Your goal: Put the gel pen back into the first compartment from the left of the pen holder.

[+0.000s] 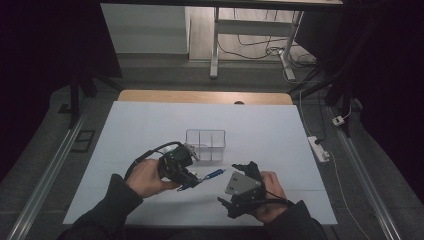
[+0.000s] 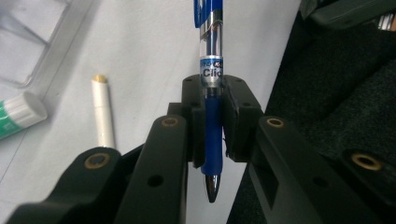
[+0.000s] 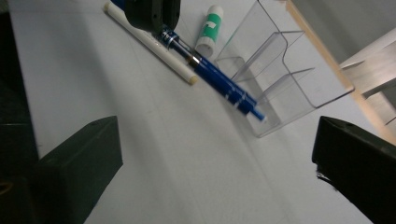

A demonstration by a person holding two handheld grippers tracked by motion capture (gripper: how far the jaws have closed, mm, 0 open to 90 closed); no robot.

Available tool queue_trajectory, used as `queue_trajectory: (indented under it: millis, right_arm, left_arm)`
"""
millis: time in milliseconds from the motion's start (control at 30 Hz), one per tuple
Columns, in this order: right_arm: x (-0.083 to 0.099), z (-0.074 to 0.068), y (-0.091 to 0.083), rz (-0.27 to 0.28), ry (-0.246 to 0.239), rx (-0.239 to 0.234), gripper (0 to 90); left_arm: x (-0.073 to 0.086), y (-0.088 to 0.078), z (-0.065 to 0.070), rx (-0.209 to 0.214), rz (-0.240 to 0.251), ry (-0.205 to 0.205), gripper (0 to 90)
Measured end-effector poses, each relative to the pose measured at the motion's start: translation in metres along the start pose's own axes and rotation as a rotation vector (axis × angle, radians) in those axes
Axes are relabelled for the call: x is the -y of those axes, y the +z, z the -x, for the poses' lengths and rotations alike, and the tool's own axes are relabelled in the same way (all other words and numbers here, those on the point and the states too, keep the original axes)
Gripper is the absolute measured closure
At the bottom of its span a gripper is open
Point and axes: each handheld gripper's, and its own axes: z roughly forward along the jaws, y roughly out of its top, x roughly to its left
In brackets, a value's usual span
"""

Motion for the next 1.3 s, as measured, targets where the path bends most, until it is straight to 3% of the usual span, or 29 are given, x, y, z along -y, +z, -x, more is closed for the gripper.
queue_trajectory:
  millis: [33,567,833,1067,1300]
  right_arm:
    - [-0.001,0.000,0.001,-0.004,-0.036,0.005,3.5]
    - [-0.012,-0.015,0.016,-0.033,-0.224,0.032,35.8]
    - [-0.013,-0.019,0.019,-0.037,-0.350,0.037,54.0]
    - [-0.013,-0.021,0.020,-0.033,-0.392,0.049,68.0]
    - [-0.011,-0.022,0.021,-0.058,-0.424,0.020,78.3]
  left_arm:
    - [-0.001,0.000,0.001,0.001,0.000,0.004,79.7]
    - [-0.024,0.006,0.008,0.028,-0.054,0.011,79.6]
    - [-0.030,0.010,0.007,0.037,-0.061,-0.013,79.6]
    - [-0.031,0.012,0.008,0.044,-0.063,-0.010,79.6]
    - [-0.031,0.008,0.008,0.051,-0.033,0.002,79.3]
